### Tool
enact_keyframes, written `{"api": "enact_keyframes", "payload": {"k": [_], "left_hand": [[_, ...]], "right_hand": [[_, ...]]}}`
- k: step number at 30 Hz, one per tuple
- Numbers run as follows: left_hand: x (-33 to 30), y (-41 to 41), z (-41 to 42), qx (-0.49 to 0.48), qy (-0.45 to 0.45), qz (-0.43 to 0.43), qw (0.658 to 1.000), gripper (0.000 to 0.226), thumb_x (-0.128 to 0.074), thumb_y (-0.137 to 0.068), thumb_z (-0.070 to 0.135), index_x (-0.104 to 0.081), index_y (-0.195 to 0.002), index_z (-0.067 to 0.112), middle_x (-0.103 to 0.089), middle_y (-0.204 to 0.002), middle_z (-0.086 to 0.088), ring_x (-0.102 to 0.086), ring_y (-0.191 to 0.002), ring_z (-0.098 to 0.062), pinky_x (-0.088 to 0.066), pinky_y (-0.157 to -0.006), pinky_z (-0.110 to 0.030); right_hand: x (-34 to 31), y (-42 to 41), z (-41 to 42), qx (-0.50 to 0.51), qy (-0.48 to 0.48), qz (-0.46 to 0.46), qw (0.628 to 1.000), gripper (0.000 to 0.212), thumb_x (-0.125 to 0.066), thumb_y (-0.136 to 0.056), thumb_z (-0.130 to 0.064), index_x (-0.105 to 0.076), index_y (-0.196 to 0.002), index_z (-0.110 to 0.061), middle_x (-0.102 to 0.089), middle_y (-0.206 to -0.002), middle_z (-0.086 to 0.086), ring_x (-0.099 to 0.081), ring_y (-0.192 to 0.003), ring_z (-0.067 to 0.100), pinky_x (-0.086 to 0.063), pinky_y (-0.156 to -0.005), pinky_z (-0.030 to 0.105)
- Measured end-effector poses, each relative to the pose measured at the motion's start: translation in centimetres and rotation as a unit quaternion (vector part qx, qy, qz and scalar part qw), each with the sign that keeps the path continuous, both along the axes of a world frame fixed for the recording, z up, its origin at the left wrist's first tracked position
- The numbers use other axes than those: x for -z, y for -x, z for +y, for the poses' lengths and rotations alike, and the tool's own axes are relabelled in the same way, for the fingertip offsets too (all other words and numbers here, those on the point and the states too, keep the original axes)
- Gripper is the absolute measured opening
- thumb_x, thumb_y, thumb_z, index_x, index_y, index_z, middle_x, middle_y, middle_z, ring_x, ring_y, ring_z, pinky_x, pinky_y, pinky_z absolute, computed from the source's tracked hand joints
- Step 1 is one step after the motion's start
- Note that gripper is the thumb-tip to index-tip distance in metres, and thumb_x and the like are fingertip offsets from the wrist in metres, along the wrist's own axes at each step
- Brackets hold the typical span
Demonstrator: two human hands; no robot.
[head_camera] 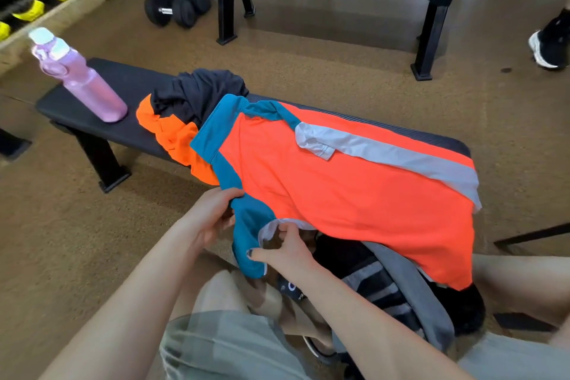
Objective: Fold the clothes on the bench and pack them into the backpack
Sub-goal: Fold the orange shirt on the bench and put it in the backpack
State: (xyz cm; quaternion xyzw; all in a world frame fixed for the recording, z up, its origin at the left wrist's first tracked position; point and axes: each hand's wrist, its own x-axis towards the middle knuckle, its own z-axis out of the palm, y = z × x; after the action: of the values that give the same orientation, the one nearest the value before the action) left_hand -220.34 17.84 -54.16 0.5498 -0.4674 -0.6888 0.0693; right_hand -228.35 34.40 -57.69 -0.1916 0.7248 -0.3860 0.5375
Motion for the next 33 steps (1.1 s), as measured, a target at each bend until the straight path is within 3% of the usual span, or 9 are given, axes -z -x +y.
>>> {"api": "enact_keyframes", "payload": {"k": [4, 7, 11, 17, 21, 24, 27, 30, 33], "left_hand": [[-0.4, -0.3, -0.3, -0.049, -0.054, 0.012, 0.997, 0.024, -0.069, -0.092, 0.024, -0.054, -0.107, 0.015, -0.046, -0.067, 0.0, -0.045, -0.046, -0.008, -0.037, -0.036, -0.018], [-1.2, 0.0, 0.3, -0.056, -0.075, 0.015, 0.995, 0.018, -0.07, -0.092, 0.024, -0.056, -0.101, 0.016, -0.046, -0.065, 0.003, -0.047, -0.048, -0.005, -0.04, -0.036, -0.015], [-1.9, 0.6, 1.1, -0.046, -0.027, 0.01, 0.999, 0.012, -0.068, -0.094, 0.022, -0.059, -0.09, 0.015, -0.047, -0.057, 0.004, -0.051, -0.056, -0.009, -0.051, -0.052, -0.02], [-1.9, 0.4, 0.6, -0.013, 0.084, -0.043, 0.995, 0.013, -0.067, -0.089, 0.017, -0.055, -0.094, 0.015, -0.054, -0.077, -0.006, -0.049, -0.062, -0.014, -0.039, -0.057, -0.027], [-2.4, 0.5, 0.1, -0.03, 0.081, -0.054, 0.995, 0.013, -0.063, -0.095, 0.017, -0.053, -0.103, 0.015, -0.061, -0.092, -0.012, -0.062, -0.079, -0.02, -0.057, -0.065, -0.03], [-2.7, 0.9, 0.1, -0.033, 0.074, -0.056, 0.995, 0.011, -0.058, -0.099, 0.016, -0.053, -0.109, 0.013, -0.058, -0.092, -0.01, -0.059, -0.072, -0.015, -0.055, -0.05, -0.024], [-3.0, 0.9, 0.3, -0.033, 0.045, -0.047, 0.997, 0.016, -0.053, -0.101, 0.013, -0.053, -0.117, 0.01, -0.063, -0.107, -0.015, -0.065, -0.083, -0.018, -0.059, -0.051, -0.024], [-2.8, 0.4, -0.3, -0.03, 0.053, -0.049, 0.997, 0.017, -0.05, -0.102, 0.01, -0.055, -0.118, 0.006, -0.068, -0.116, -0.018, -0.07, -0.089, -0.021, -0.062, -0.062, -0.028], [-3.1, -0.2, -1.1, -0.044, 0.088, -0.062, 0.993, 0.016, -0.05, -0.101, 0.006, -0.055, -0.116, 0.003, -0.069, -0.111, -0.016, -0.072, -0.095, -0.02, -0.062, -0.066, -0.03]], "right_hand": [[-0.6, 0.2, -0.3, 0.121, 0.01, -0.201, 0.972, 0.081, -0.086, -0.063, -0.039, -0.042, -0.127, -0.02, -0.051, -0.12, -0.004, -0.048, -0.1, 0.005, -0.036, -0.071, 0.024], [-0.4, -0.3, -0.5, 0.153, 0.042, -0.249, 0.955, 0.084, -0.086, -0.052, -0.037, -0.048, -0.125, -0.019, -0.056, -0.129, 0.0, -0.052, -0.112, 0.007, -0.039, -0.075, 0.026], [-0.5, -2.2, -1.4, 0.099, 0.049, -0.169, 0.979, 0.09, -0.093, -0.052, -0.037, -0.044, -0.125, -0.019, -0.057, -0.125, 0.003, -0.058, -0.111, 0.011, -0.051, -0.095, 0.033], [-0.9, -4.4, -3.9, 0.129, 0.029, -0.013, 0.991, 0.043, -0.079, -0.078, -0.035, -0.047, -0.103, -0.022, -0.059, -0.091, -0.006, -0.06, -0.091, 0.016, -0.043, -0.076, 0.029], [-1.3, -4.4, -4.3, 0.082, 0.029, 0.088, 0.992, 0.045, -0.074, -0.073, -0.05, -0.047, -0.101, -0.027, -0.057, -0.102, -0.003, -0.059, -0.096, 0.021, -0.05, -0.084, 0.039], [-1.5, -4.6, -4.7, 0.067, 0.007, 0.168, 0.983, 0.054, -0.071, -0.071, -0.057, -0.047, -0.106, -0.025, -0.045, -0.111, -0.002, -0.053, -0.108, 0.025, -0.048, -0.091, 0.044], [-1.3, -4.7, -5.5, 0.079, 0.003, 0.204, 0.976, 0.04, -0.065, -0.083, -0.049, -0.053, -0.106, -0.019, -0.049, -0.115, 0.003, -0.053, -0.114, 0.029, -0.048, -0.093, 0.046], [-1.7, -4.3, -5.7, 0.085, 0.044, 0.205, 0.974, 0.011, -0.054, -0.095, -0.027, -0.051, -0.091, -0.017, -0.057, -0.104, 0.008, -0.056, -0.102, 0.031, -0.046, -0.083, 0.042], [-2.2, -3.6, -4.8, 0.094, 0.087, 0.165, 0.978, 0.022, -0.052, -0.093, -0.022, -0.039, -0.075, -0.022, -0.049, -0.075, 0.001, -0.048, -0.069, 0.021, -0.036, -0.06, 0.035]]}}
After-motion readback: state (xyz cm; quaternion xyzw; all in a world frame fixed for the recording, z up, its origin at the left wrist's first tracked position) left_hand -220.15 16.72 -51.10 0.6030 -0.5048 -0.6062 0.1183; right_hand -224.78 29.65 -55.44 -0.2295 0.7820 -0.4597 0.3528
